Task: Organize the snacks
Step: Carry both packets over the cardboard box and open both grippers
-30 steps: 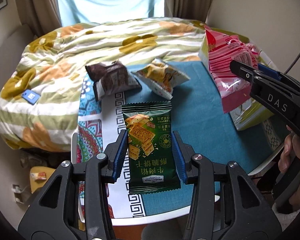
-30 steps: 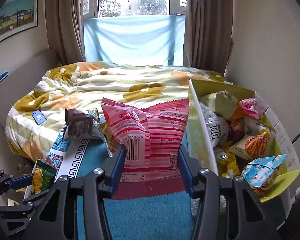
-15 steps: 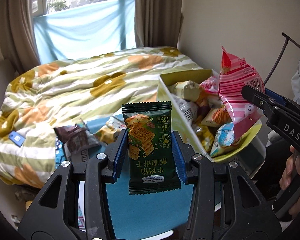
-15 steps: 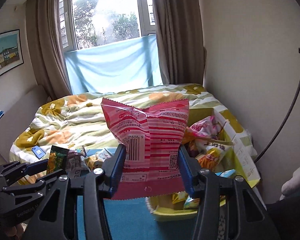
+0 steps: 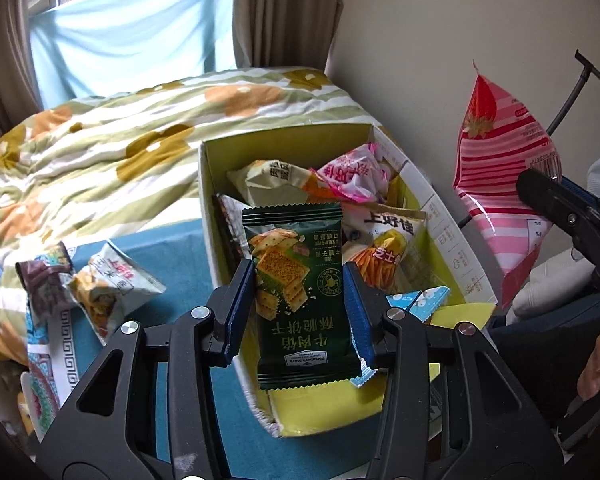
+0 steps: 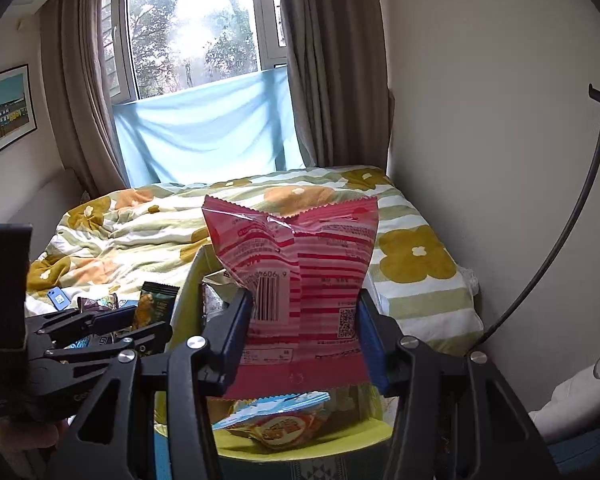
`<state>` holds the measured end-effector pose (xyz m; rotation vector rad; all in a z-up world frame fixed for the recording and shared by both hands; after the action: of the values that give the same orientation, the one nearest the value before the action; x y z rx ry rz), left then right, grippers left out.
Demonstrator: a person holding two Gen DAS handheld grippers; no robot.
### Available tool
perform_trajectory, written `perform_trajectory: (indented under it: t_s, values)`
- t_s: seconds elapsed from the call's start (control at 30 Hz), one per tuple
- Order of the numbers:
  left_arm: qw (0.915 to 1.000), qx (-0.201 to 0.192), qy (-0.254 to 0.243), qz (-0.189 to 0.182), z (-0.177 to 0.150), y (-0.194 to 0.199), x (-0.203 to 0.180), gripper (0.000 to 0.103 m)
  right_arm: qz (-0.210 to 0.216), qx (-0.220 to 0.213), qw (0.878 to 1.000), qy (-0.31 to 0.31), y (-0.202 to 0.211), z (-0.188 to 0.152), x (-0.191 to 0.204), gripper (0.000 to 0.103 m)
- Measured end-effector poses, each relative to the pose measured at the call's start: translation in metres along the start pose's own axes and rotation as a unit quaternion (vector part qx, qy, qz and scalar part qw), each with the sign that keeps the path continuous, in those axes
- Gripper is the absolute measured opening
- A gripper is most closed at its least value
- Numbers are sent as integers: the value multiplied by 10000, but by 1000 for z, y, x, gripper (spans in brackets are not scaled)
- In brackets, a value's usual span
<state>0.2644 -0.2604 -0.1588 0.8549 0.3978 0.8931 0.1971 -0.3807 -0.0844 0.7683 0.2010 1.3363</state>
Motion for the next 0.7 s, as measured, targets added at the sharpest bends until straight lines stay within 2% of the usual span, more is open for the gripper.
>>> perform_trajectory:
  t_s: [0.03,0.1,0.13,0.17,0.27,0.53,0.7]
  values:
    - [10000,50,35,-8,-3,-6,-3,44,41,63,10000,33,-3,0,-3,47]
    - [9996,237,79,141,-8,-17,-4,69,119,179,9997,85,-12,0,-9,47]
    - [9993,277,107,230,-12,-19,-4,92,149,238,9995,112,-17,0,-11,47]
    - [9992,244,153,263,-15,-18,-2,98,167,289,9994,126,-22,-1,-13,47]
    - [9992,200,298,173,-23,-11,1,98,264,435,9987,90,-33,-4,-16,47]
    - [9971,305,471,509,-42,16,32,98,509,707,9962,94,-47,-11,-7,47]
    - [9952,278,451,824,-46,32,51,98,773,1005,9917,210,-60,-20,17,47]
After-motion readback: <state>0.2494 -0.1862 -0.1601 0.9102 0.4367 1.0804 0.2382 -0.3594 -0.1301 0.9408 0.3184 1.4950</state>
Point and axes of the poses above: each gripper's, at about its wrist camera, not at the fingertips, and y roughly against the way its jaws point, x to its left, z to its top, the point moved 6 cm from there along -y, roughly the way its jaws point, and after that the axes turned 15 degrees about -y, right-handed, at the moved point
